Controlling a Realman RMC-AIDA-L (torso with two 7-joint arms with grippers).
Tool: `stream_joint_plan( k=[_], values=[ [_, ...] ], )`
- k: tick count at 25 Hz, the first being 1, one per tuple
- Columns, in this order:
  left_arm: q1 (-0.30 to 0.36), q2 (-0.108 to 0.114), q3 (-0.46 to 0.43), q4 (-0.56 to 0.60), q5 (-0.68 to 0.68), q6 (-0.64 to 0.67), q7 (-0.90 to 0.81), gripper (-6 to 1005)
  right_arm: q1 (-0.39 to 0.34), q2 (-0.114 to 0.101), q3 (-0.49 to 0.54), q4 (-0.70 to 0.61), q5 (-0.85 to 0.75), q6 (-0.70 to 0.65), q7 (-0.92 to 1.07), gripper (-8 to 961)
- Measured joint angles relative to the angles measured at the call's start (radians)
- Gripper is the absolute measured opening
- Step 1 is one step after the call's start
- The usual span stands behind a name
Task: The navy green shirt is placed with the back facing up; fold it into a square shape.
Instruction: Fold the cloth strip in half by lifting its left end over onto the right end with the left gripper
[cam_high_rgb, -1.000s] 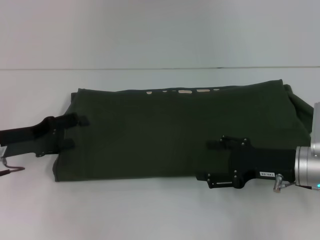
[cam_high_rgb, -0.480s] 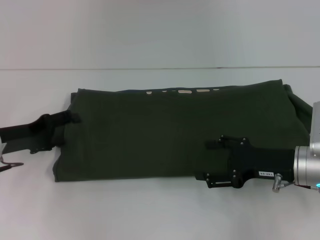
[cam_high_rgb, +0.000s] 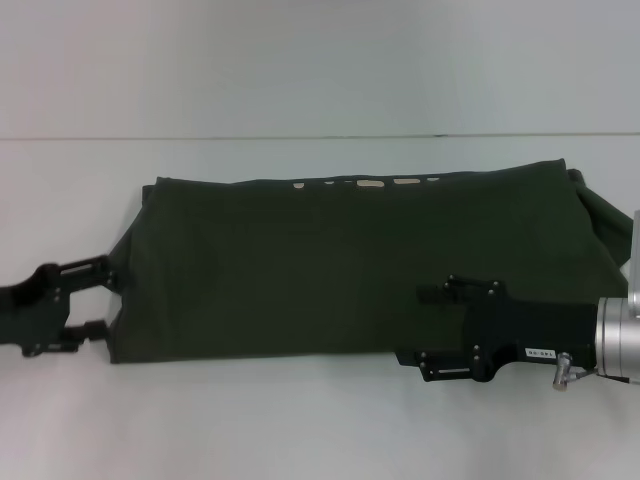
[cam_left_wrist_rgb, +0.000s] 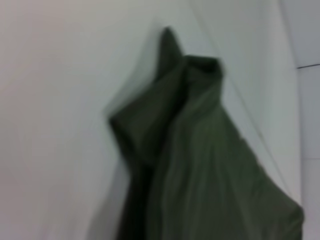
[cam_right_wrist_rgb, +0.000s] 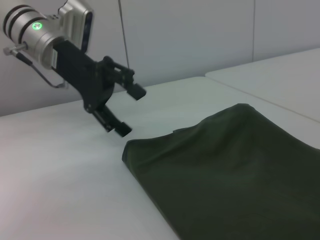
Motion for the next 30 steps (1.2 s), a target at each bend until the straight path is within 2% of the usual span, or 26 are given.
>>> stream_joint_plan(
  k=[15,21,30],
  values=[
    [0.021,-0.011,0.007,-0.020,0.042,-0.027,-0.084,948,-0.004,-0.001,0.008,-0.001,0.005,0.000,0.000,930],
    [0.016,-0.008,-0.031,-0.051,-0.010,-0.022,-0.074,948,-0.003,0.000,0.007,-0.001,0.005,0.008,0.000,931],
    [-0.019,0.000,-0.009,-0.163,-0.009,-0.130,-0.028,948,0.000,0.002,0.003,-0.001,0.005,0.010,0.000,931]
  ],
)
